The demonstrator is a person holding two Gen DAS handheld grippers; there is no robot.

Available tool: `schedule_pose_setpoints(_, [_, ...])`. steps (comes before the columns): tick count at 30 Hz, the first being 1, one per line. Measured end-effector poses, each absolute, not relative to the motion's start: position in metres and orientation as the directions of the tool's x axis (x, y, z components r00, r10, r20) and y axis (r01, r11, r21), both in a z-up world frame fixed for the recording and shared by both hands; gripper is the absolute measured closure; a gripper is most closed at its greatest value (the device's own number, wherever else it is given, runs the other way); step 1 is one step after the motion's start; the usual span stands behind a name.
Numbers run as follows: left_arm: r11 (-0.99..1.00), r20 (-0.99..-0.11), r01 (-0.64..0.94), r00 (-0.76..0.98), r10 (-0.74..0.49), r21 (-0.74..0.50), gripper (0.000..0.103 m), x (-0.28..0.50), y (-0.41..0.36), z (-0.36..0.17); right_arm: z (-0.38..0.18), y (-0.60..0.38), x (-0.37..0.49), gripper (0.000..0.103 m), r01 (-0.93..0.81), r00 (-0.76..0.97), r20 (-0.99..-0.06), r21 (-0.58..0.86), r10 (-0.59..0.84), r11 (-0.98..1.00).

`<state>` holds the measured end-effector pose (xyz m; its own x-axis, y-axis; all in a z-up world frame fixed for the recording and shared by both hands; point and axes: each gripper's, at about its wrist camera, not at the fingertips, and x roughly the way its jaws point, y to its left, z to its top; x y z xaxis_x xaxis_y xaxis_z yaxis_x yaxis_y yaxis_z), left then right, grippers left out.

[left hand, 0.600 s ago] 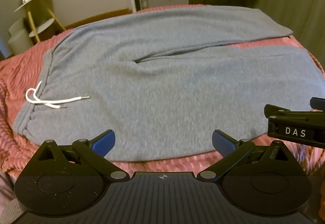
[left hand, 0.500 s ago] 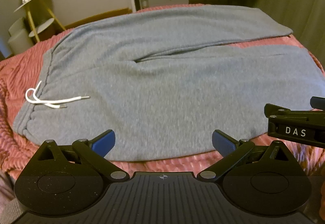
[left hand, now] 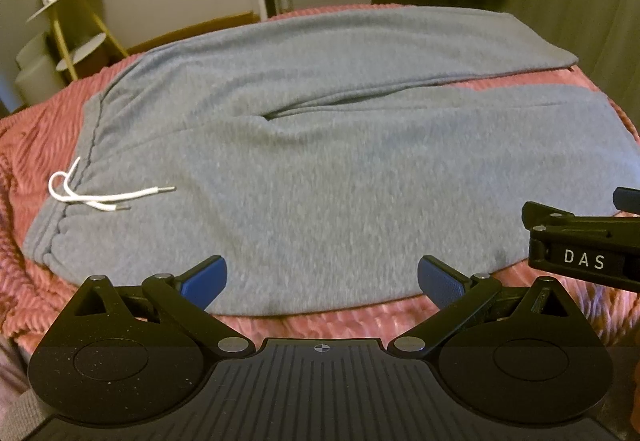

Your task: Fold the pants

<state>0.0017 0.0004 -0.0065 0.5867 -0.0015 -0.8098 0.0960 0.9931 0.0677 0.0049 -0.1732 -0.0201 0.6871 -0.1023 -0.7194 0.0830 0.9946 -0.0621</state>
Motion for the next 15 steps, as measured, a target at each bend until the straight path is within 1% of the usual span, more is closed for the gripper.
schedule_pose_setpoints(15, [0.992, -0.822, 0.100, 0.570, 0.008, 0.079, 0.000, 0.0037, 0.0007, -0.0114, -0.0204, -0.1706, 0.0057, 0.002, 0.073, 0.688, -0.717, -0.084, -0.111, 0.994])
